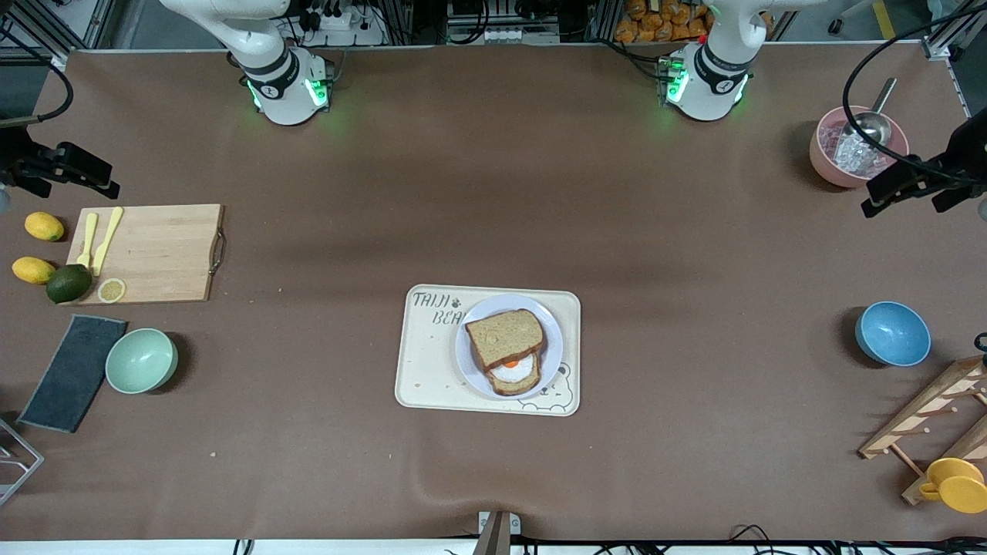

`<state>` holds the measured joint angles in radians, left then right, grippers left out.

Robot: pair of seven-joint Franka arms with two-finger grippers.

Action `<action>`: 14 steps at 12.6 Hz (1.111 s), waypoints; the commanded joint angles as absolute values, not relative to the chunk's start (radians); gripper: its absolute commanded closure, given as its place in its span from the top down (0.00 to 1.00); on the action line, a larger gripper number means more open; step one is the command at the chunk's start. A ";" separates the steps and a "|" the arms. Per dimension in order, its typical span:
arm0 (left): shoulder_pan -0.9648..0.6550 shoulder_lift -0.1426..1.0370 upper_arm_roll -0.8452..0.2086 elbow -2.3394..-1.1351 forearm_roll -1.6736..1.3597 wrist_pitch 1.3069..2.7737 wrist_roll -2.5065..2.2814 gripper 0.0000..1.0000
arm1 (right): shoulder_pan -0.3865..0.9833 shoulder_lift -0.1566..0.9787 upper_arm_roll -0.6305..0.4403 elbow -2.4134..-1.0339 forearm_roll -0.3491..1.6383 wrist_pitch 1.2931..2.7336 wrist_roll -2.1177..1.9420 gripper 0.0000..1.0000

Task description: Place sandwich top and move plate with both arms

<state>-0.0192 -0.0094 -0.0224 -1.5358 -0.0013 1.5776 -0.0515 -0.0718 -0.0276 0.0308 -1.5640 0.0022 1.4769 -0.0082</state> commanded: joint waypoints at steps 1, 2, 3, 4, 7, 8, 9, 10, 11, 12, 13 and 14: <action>0.023 -0.029 -0.104 -1.540 0.031 1.549 0.050 1.00 | -0.095 -0.029 0.048 -1.562 -0.002 1.471 -0.009 1.00; 0.025 -0.044 -0.110 -1.540 0.029 1.545 0.043 1.00 | -0.095 -0.029 0.048 -1.563 -0.002 1.470 -0.009 1.00; 0.025 -0.048 -0.129 -1.539 0.025 1.531 0.029 1.00 | -0.095 -0.029 0.048 -1.563 -0.002 1.470 -0.008 1.00; 0.041 -0.048 -0.146 -1.539 0.014 1.523 -0.032 1.00 | -0.095 -0.029 0.048 -1.563 -0.002 1.468 -0.009 1.00; 0.063 -0.046 -0.184 -1.545 0.014 1.520 -0.117 1.00 | -0.097 -0.029 0.046 -1.563 -0.002 1.468 -0.009 1.00; 0.063 -0.045 -0.183 -1.545 0.014 1.505 -0.117 1.00 | -0.098 -0.029 0.046 -1.565 0.000 1.468 -0.009 1.00; 0.063 -0.046 -0.181 -1.545 0.014 1.493 -0.127 1.00 | -0.098 -0.029 0.046 -1.565 -0.002 1.468 -0.009 1.00; 0.061 -0.046 -0.183 -1.545 0.014 1.493 -0.132 1.00 | -0.098 -0.029 0.045 -1.565 -0.002 1.468 -0.009 1.00; 0.061 -0.048 -0.183 -1.545 0.014 1.491 -0.132 1.00 | -0.098 -0.028 0.044 -1.566 0.000 1.468 -0.009 1.00; 0.061 -0.048 -0.183 -1.545 0.014 1.491 -0.132 1.00 | -0.098 -0.028 0.044 -1.566 0.000 1.468 -0.009 1.00; 0.061 -0.049 -0.183 -1.545 0.014 1.491 -0.132 1.00 | -0.098 -0.029 0.044 -1.566 -0.002 1.467 -0.009 1.00; 0.061 -0.049 -0.184 -1.545 0.014 1.491 -0.132 1.00 | -0.100 -0.028 0.044 -1.566 0.000 1.466 -0.009 1.00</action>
